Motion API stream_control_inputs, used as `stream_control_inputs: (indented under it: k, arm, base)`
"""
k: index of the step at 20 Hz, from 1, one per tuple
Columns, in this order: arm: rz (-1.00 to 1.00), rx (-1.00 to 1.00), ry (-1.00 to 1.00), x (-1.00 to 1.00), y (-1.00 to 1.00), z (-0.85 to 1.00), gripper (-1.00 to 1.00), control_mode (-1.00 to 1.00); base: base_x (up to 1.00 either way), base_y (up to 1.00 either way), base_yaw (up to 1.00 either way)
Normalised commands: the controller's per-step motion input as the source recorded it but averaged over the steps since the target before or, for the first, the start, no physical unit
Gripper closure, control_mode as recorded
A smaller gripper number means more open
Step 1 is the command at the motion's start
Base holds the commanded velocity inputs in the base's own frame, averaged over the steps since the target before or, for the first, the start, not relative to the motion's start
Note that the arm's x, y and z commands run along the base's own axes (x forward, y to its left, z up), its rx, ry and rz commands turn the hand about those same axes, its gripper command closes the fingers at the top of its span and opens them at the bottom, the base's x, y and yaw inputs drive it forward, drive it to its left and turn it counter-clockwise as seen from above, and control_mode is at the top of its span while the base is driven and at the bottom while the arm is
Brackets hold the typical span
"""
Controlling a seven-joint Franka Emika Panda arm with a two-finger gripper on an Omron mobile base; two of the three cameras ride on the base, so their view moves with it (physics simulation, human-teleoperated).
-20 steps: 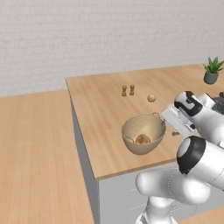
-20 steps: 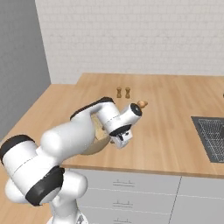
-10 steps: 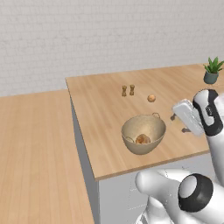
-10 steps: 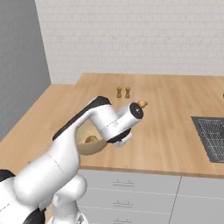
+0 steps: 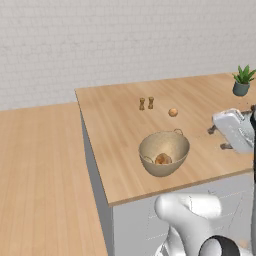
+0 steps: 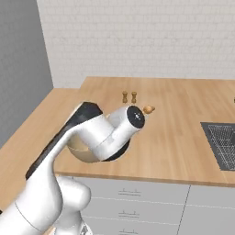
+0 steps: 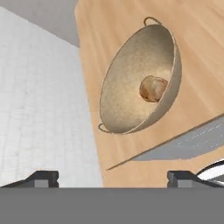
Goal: Open the cabinet, pick up the bread from the cabinet and place it in the basket. Then move the basket to the dining counter.
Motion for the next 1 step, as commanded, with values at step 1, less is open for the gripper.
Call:
stream_control_inputs:
  k: [1]
  arm:
    - [0.09,0.09,-0.29,-0.82,0.49,0.61,-1.0,-1.0]
  base:
    - [0.0,0.0,0.0]
